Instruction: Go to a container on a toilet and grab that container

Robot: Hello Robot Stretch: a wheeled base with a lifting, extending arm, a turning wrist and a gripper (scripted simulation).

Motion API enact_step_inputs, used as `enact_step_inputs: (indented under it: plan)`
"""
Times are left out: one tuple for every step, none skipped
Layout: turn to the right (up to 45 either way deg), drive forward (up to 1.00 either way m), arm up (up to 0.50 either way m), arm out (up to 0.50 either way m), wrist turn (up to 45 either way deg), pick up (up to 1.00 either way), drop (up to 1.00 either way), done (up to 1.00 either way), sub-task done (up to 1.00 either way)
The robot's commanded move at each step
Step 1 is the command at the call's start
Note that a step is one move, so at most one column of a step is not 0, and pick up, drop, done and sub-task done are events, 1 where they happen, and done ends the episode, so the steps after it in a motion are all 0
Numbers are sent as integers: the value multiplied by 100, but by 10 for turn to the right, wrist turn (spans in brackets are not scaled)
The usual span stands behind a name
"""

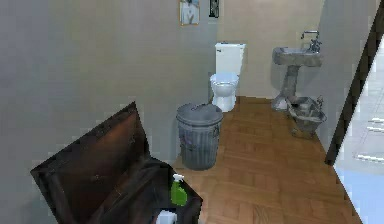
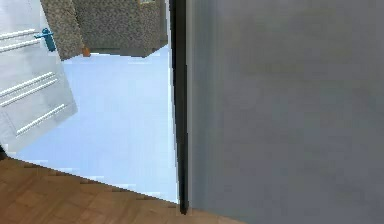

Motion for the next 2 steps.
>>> enact_step_inputs:
  plan:
    - [210,0,0,0,0,0,0,0,0]
    - [0,35,0,0,0,0,0,0,0]
